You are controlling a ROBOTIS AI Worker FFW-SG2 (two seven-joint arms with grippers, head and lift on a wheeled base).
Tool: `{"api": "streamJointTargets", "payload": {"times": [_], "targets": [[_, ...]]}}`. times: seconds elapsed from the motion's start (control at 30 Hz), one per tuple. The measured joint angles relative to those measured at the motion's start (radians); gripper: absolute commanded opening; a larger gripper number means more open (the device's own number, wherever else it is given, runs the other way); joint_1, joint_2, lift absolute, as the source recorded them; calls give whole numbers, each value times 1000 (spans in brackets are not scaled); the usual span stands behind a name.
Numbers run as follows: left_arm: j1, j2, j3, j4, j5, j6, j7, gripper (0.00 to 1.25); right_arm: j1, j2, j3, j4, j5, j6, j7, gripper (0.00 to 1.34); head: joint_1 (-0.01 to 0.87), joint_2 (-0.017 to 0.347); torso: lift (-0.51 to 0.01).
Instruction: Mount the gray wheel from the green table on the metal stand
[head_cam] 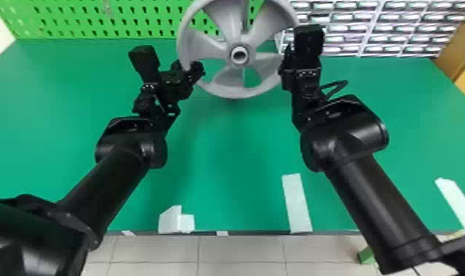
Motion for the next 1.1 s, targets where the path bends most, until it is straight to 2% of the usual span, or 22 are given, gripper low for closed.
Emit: {"api": "streamJointTargets", "payload": {"times": [0.13,0.4,0.57,0.7,0.87,0.93,1.0,1.1], "targets": [[3,-3,-1,-1,2,0,0,500,1,0,1,0,1,0,0,178,867,52,-100],[6,-7,-3,-2,3,-4,0,545,4,-1,6,0,2,-2,0,219,867,52,-100],[8,-7,-3,-2,3,-5,0,632,5,-1,7,0,3,-4,-1,253,867,52,-100],[9,-7,-4,-2,6,-8,0,644,6,-1,7,0,3,-8,-1,258,867,52,-100],[9,-9,-10,-2,13,-12,1,704,7,-2,7,0,4,-12,-1,400,867,52,-100],[9,-9,-11,-3,16,-13,1,767,8,-2,7,1,4,-14,-1,410,867,52,-100],[11,-9,-12,-2,19,-15,14,835,8,-2,8,1,4,-16,-1,422,867,52,-100],[12,-10,-16,-2,21,-18,61,838,8,-2,8,0,3,-18,-1,426,867,52,-100]]}}
